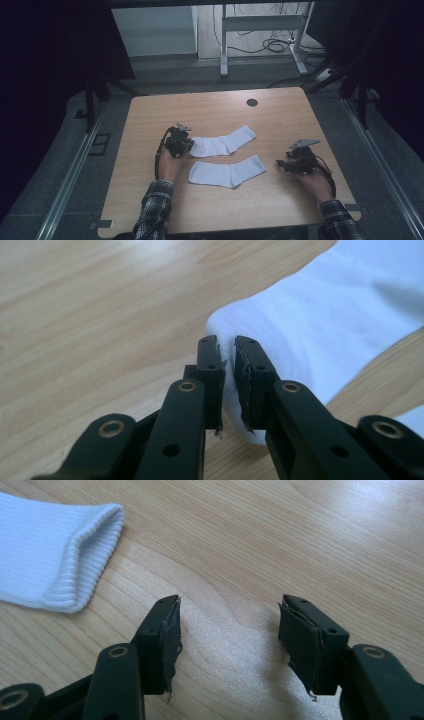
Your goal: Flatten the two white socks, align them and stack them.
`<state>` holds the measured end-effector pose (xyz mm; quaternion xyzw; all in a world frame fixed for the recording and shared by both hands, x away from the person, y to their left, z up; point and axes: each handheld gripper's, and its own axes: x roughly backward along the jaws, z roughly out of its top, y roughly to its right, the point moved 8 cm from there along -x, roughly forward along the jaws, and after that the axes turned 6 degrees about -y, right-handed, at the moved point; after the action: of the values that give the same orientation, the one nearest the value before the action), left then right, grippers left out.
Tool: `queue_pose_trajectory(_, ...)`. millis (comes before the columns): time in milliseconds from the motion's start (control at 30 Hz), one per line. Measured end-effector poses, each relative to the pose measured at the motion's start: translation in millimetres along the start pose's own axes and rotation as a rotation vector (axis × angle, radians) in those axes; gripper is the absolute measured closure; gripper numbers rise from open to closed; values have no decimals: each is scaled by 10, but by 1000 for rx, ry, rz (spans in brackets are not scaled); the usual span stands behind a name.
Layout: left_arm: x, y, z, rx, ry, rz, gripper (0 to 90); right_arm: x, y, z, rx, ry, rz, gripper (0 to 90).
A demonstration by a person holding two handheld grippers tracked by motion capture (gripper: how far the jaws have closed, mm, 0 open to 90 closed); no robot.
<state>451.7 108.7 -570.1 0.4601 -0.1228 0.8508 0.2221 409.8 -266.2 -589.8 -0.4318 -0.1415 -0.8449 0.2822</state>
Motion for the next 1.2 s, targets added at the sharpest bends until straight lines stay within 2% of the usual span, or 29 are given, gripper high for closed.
queue_pose_trajectory(33, -16, -18, -21, 4, -1, 3, 756, 0, 0, 0, 0, 0, 0, 414)
queue_pose_trajectory(67, -6, -55, -23, 17, 25, 23, 703, 0, 0, 0, 0, 1, 0, 414)
queue_pose_trajectory(100, 19, -67, -11, 29, 49, 18, 691, 0, -1, 0, 0, 1, 0, 414)
queue_pose_trajectory(133, 19, -67, -11, 29, 49, 18, 662, 0, -1, 0, 0, 1, 0, 414)
queue_pose_trajectory(167, 84, -92, 9, 59, 95, 7, 635, -1, -1, 0, 0, 1, 0, 413)
queue_pose_trajectory(267, 120, -85, -21, 68, 116, -9, 601, -3, 0, 2, 1, 2, 1, 411)
queue_pose_trajectory(367, 106, -67, -78, 56, 111, -5, 585, -4, 0, 3, 1, 1, 0, 411)
queue_pose_trajectory(400, 66, -59, -157, 48, 102, 1, 578, -4, -1, 4, -1, 1, -1, 412)
queue_pose_trajectory(600, 5, -101, -265, 59, 128, 4, 517, -4, 1, 8, -6, 0, -3, 429)
queue_pose_trajectory(667, -40, -141, -315, 64, 132, 18, 473, -3, 7, 11, -10, -2, -6, 440)
queue_pose_trajectory(767, -97, -159, -338, 71, 136, 11, 422, -4, 10, 13, -10, -3, -8, 442)
queue_pose_trajectory(900, -141, -157, -335, 61, 113, 8, 375, -5, 11, 17, -14, -7, -11, 446)
queue_pose_trajectory(1000, -151, -172, -341, 82, 101, -12, 277, -4, 8, 21, -17, -14, -14, 452)
queue_pose_trajectory(1200, -155, -177, -347, 82, 94, 1, 252, -10, 1, 63, -29, -33, -14, 441)
